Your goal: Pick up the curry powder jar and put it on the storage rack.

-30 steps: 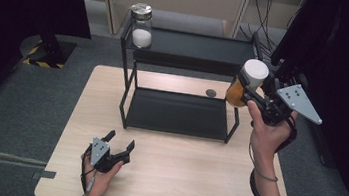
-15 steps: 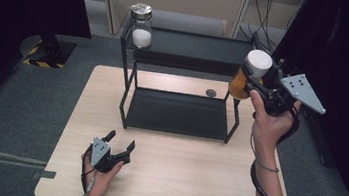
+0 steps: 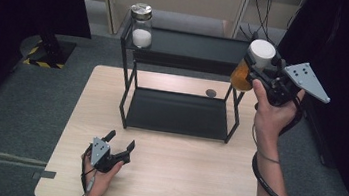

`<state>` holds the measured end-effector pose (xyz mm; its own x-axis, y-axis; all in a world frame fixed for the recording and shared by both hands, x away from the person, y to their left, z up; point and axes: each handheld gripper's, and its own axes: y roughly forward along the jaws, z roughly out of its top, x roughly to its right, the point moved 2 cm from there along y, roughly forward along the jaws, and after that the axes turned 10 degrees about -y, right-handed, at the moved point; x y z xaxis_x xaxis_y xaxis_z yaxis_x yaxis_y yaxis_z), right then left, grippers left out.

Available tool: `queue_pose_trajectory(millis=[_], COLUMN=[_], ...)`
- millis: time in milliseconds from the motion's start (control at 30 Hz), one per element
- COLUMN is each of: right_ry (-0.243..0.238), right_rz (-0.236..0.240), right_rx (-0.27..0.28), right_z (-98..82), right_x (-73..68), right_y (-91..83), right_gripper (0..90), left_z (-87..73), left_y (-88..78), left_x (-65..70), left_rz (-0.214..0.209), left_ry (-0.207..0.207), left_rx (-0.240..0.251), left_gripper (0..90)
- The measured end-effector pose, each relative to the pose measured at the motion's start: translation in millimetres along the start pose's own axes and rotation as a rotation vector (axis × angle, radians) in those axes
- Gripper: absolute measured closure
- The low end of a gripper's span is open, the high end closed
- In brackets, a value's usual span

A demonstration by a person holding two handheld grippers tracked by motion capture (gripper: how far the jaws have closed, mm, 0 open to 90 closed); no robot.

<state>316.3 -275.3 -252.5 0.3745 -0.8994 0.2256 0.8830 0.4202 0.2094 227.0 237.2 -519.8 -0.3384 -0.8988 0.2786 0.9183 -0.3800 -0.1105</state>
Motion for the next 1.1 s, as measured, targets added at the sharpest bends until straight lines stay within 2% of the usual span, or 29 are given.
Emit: queue_pose_trajectory(millis=[767, 1100], right_ry=[0.004, 0.005], right_rz=[-0.002, -0.016], right_rx=[-0.007, -0.032], right_z=[17.1, 26.1], right_x=[3.1, 9.4], right_y=[27.1, 45.2], right_gripper=[33.9, 33.9], left_z=[0.4, 0.3], left_y=[0.2, 0.1], left_x=[-0.4, -1.0], left_rz=[-0.002, -0.003], left_ry=[-0.001, -0.002], left_rx=[-0.002, -0.001], left_gripper=[16.0, 16.0])
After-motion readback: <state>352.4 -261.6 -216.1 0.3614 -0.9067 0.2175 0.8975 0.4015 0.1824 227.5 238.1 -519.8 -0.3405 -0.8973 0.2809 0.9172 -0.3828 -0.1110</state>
